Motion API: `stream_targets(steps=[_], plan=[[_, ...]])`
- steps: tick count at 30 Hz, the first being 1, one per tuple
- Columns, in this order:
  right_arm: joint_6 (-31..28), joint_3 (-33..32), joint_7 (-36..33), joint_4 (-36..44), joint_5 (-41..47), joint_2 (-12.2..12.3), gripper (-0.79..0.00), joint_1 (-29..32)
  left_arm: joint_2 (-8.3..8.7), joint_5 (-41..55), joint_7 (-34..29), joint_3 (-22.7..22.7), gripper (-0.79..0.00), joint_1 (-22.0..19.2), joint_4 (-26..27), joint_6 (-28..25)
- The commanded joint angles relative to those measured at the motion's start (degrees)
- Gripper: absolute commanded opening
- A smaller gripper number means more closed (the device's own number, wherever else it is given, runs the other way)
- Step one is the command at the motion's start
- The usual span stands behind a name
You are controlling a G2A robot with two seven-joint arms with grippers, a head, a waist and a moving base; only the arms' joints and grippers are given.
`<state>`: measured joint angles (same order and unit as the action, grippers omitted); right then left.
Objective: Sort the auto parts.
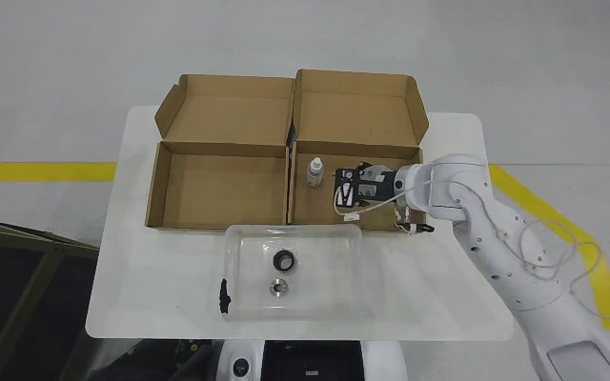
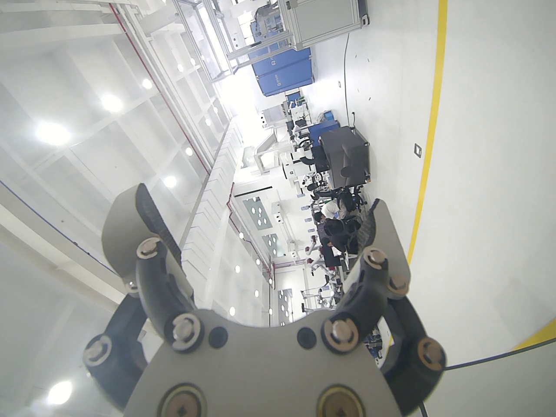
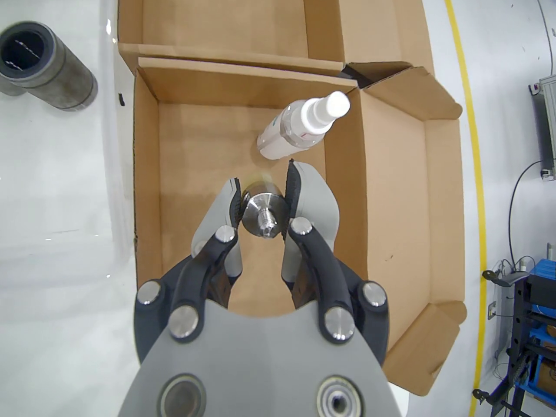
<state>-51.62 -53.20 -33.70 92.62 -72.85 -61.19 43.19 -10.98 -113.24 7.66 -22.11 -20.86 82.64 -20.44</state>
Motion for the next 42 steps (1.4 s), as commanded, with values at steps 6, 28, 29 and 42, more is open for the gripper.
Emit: stream_targets(steps=[6,28,29,42], plan=[[0.58,5.28,-0.6,-6.51,-0.44,-1.69,-0.785,-3.69,0.0,0.0,0.0,0.0,0.0,0.0,0.0,0.0],[3.12,12.27,1.02,-16.88,-4.06,-5.14,-0.785,-9.28,0.0,0.0,0.0,0.0,0.0,0.0,0.0,0.0],[3.23,12.42,1.12,-17.06,-4.17,-5.25,-0.785,-9.38,0.0,0.0,0.0,0.0,0.0,0.0,0.0,0.0],[2.63,12.02,1.88,-17.48,-3.59,-5.75,-0.514,-9.27,0.0,0.0,0.0,0.0,0.0,0.0,0.0,0.0]])
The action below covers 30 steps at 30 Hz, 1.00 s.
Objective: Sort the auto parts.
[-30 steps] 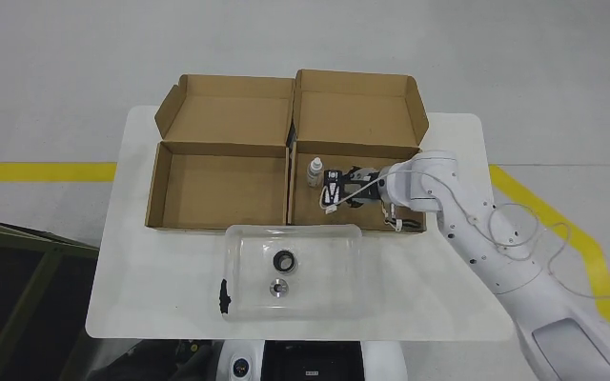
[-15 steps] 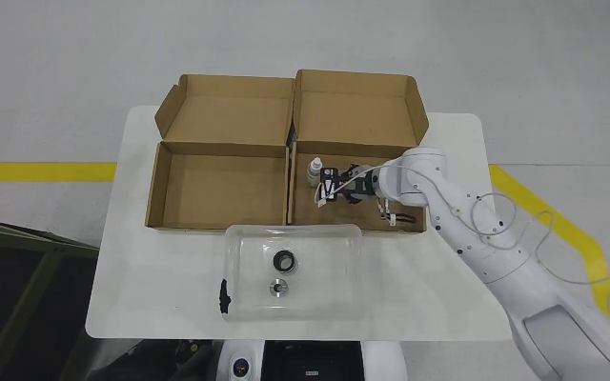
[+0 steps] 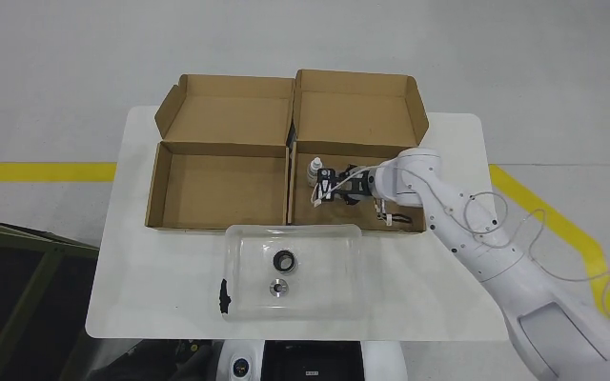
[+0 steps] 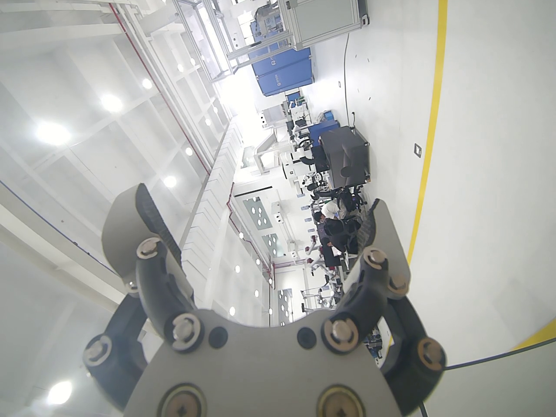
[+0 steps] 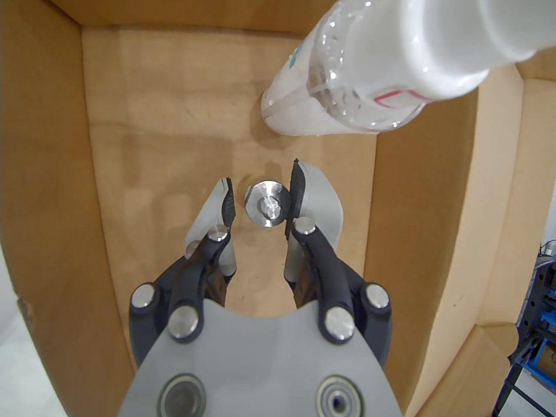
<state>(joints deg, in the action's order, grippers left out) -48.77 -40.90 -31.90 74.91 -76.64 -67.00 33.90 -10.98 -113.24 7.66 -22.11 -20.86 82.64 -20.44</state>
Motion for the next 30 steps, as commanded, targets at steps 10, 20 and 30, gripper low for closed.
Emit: stream_targets(steps=[10,20,30], plan=[[-2.18,-6.24,-0.53,6.46,3.27,1.95,-0.425,3.09,0.0,0.0,0.0,0.0,0.0,0.0,0.0,0.0],[-2.4,-14.83,-1.71,17.44,8.71,4.76,-0.413,10.9,0.0,0.0,0.0,0.0,0.0,0.0,0.0,0.0],[2.72,-18.15,-1.17,29.98,13.32,6.11,-0.182,21.13,0.0,0.0,0.0,0.0,0.0,0.0,0.0,0.0]])
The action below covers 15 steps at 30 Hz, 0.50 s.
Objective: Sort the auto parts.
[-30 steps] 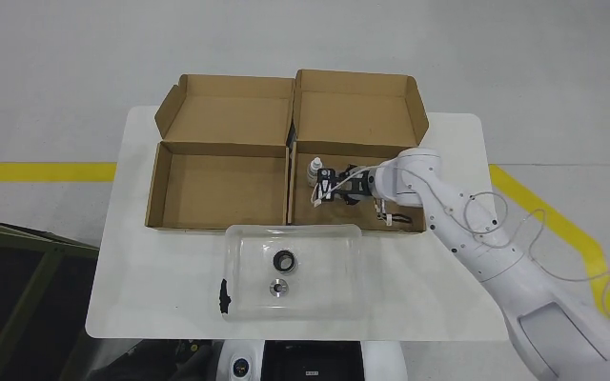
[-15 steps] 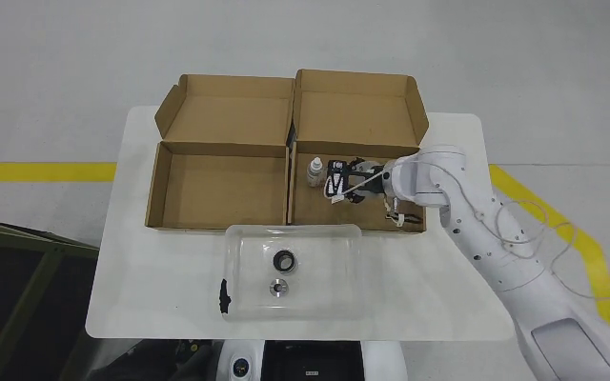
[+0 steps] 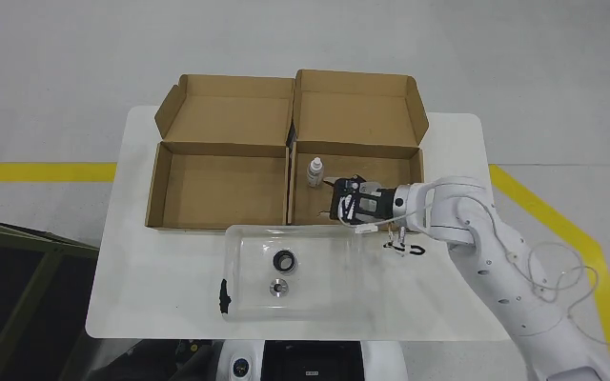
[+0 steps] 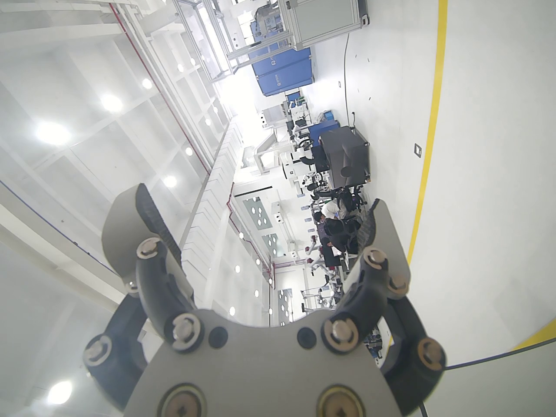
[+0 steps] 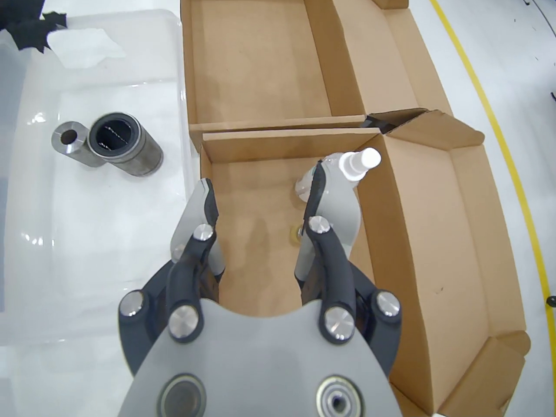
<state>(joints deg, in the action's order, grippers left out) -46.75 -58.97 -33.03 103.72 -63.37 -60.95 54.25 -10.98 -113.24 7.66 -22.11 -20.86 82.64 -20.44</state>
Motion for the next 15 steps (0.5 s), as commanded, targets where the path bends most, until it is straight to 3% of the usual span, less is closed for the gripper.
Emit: stream_targets(steps=[1,6,15], plan=[[1.05,-0.04,-0.18,2.42,-0.1,0.13,-0.12,1.52,0.0,0.0,0.0,0.0,0.0,0.0,0.0,0.0],[3.2,0.98,-0.58,6.55,-0.76,0.21,0.0,4.26,0.0,0.0,0.0,0.0,0.0,0.0,0.0,0.0],[3.21,6.68,-0.21,9.59,-3.72,-0.48,0.0,5.13,0.0,0.0,0.0,0.0,0.0,0.0,0.0,0.0]])
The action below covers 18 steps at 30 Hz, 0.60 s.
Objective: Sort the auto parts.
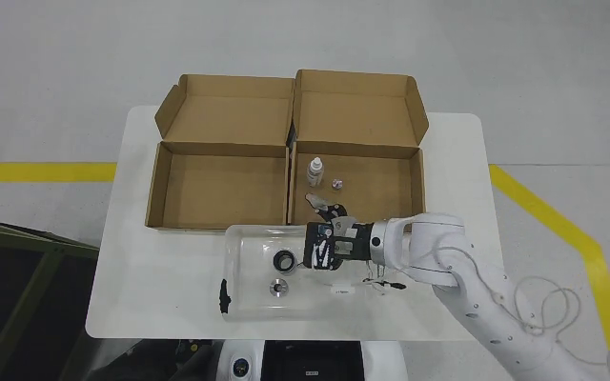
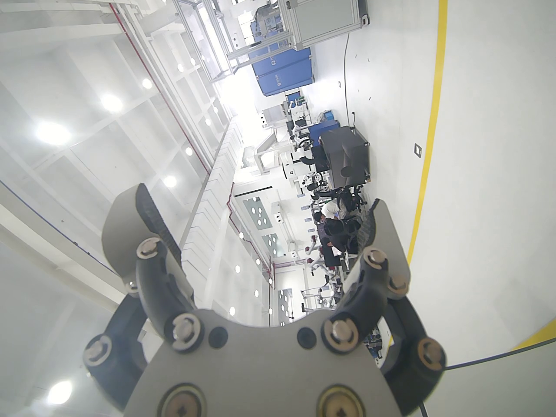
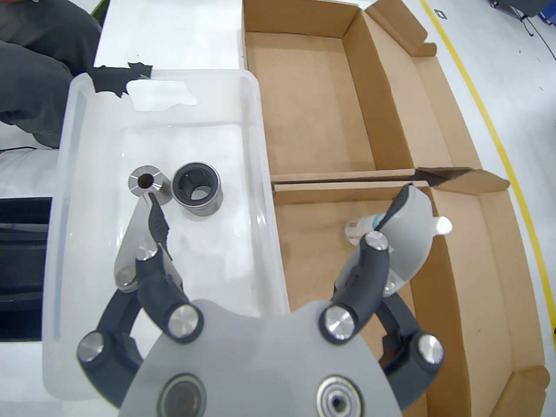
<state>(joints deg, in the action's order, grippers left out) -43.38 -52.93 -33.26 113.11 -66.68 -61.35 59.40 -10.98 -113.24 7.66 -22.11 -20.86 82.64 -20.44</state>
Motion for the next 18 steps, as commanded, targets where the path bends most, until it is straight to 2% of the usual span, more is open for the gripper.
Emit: stream_targets(steps=[1,18], plan=[[-0.17,1.3,0.17,0.29,-0.76,-0.18,0.0,-0.04,0.0,0.0,0.0,0.0,0.0,0.0,0.0,0.0],[-0.06,10.43,2.65,-3.95,-3.78,-2.28,0.0,-1.54,0.0,0.0,0.0,0.0,0.0,0.0,0.0,0.0]])
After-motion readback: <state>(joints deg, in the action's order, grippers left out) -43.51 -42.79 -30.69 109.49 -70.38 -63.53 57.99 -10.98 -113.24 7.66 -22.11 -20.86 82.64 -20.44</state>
